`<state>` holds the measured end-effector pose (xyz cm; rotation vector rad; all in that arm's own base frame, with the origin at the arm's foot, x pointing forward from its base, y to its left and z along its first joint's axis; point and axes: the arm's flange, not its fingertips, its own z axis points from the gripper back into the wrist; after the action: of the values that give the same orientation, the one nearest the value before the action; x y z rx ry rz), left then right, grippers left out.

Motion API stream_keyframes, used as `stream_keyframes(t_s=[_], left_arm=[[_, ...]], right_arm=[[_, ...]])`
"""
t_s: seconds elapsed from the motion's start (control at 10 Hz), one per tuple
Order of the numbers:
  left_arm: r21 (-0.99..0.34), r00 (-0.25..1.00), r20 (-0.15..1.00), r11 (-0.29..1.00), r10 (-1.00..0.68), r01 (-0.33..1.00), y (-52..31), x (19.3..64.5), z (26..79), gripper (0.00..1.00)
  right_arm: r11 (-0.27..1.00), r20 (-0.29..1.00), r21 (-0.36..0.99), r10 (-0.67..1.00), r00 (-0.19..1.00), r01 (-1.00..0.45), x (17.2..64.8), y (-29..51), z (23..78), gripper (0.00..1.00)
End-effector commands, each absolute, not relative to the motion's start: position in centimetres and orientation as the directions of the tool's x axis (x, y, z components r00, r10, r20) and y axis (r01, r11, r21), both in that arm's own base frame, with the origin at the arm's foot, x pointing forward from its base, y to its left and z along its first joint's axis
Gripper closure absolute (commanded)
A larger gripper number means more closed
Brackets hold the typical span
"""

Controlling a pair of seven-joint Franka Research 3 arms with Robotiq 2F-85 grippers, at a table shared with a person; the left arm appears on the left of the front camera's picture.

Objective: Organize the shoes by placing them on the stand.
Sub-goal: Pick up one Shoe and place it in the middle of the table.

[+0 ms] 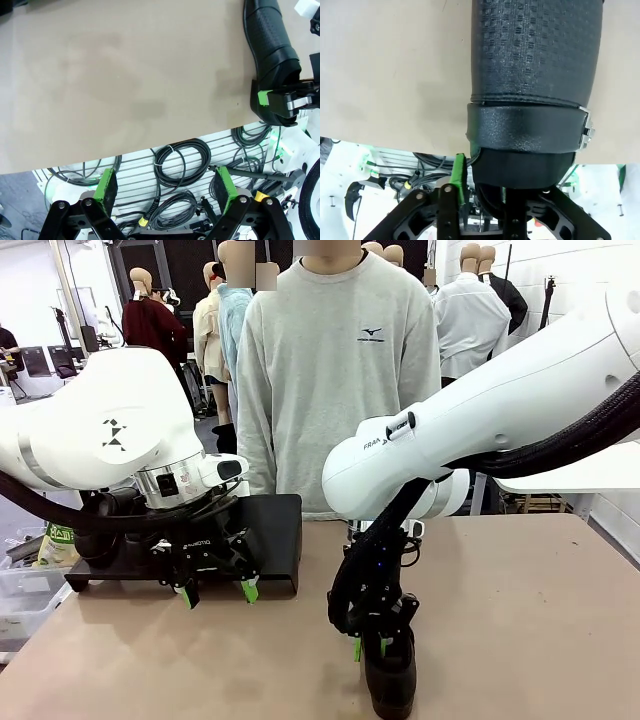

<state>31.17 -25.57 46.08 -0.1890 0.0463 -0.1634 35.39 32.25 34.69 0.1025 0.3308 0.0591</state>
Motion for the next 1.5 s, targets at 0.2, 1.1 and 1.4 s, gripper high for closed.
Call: stream_keyframes(t_s=[0.2, 1.1, 1.4], left_arm=[[-0.205, 0.985, -0.04, 0.966, -0.169, 0.157, -25.4, 31.1, 46.1, 0.0], [-0.205, 0.985, -0.04, 0.966, -0.169, 0.157, -25.4, 31.1, 46.1, 0.0], [-0.205, 0.985, -0.04, 0.966, -0.169, 0.157, -25.4, 31.1, 46.1, 0.0]], right_arm=[[0.989, -0.298, 0.145, 0.073, 0.952, -0.03, 35.6, 31.7, 36.5, 0.0], [0.988, -0.254, 0.141, 0.095, 0.962, -0.06, 35.6, 31.2, 38.8, 0.0], [0.988, -0.254, 0.141, 0.095, 0.962, -0.06, 35.6, 31.2, 38.8, 0.0]])
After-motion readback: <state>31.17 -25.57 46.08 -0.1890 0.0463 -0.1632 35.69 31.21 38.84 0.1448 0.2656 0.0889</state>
